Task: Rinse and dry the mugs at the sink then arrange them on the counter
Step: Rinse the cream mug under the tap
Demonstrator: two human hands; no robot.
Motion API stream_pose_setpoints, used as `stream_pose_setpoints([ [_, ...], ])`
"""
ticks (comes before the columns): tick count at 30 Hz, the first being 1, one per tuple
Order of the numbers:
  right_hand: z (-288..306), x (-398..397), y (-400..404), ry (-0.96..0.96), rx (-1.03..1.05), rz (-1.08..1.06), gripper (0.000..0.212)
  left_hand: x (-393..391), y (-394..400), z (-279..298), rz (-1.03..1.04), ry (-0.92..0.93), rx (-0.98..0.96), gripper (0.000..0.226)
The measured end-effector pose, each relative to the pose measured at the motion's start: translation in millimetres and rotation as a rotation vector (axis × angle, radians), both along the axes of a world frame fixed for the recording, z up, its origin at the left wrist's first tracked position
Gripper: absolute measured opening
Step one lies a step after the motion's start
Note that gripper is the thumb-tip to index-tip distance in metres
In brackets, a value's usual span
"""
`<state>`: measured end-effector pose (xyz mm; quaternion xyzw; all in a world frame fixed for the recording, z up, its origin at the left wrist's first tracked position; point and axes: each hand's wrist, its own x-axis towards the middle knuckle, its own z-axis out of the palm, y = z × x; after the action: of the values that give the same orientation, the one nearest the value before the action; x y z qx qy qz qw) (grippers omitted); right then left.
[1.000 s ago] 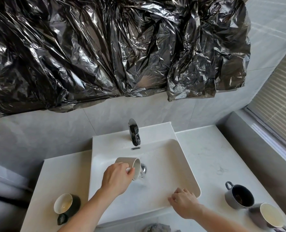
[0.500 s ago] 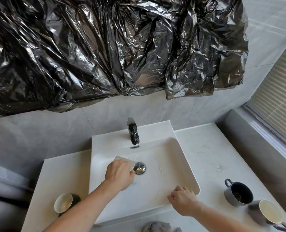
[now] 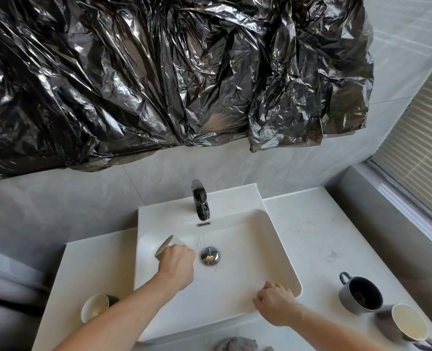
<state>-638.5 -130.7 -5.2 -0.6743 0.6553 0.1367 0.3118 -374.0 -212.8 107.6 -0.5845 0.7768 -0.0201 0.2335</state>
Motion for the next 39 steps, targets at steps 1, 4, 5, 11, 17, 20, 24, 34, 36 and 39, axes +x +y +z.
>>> stream_pose_setpoints([
  [1,1,0,-1,-0.002,0.009,-0.003,0.049,2,-2,-1,0.036,0.048,-0.009,0.015],
  [4,6,1,-10,-0.013,0.058,-0.025,0.042,8,-9,-6,0.285,0.252,-0.004,0.029],
  [5,6,1,-14,-0.028,0.082,-0.037,0.039,10,-12,-6,0.412,0.322,0.021,0.032],
  [11,23,12,-55,-0.136,0.128,-0.091,0.026,31,-24,-16,0.877,0.808,0.227,0.044],
  [17,98,55,-125,-0.605,-0.276,-0.406,0.025,30,-25,-34,1.060,1.174,0.224,0.043],
  [20,141,85,-164,-0.736,-0.256,-0.481,0.032,25,-28,-38,1.198,1.384,0.227,0.040],
  [24,163,98,-191,-0.787,-0.121,-0.560,0.043,15,-37,-41,1.490,1.656,0.225,0.046],
  [34,148,107,-212,-0.969,0.019,-0.764,0.014,-8,-39,-44,1.752,2.010,0.363,0.024],
  [36,145,109,-213,-1.071,0.053,-0.819,0.016,-11,-41,-51,1.778,2.045,0.372,0.024],
  [39,143,111,-219,-1.166,0.076,-0.876,0.015,-12,-44,-62,1.806,2.067,0.386,0.024],
])
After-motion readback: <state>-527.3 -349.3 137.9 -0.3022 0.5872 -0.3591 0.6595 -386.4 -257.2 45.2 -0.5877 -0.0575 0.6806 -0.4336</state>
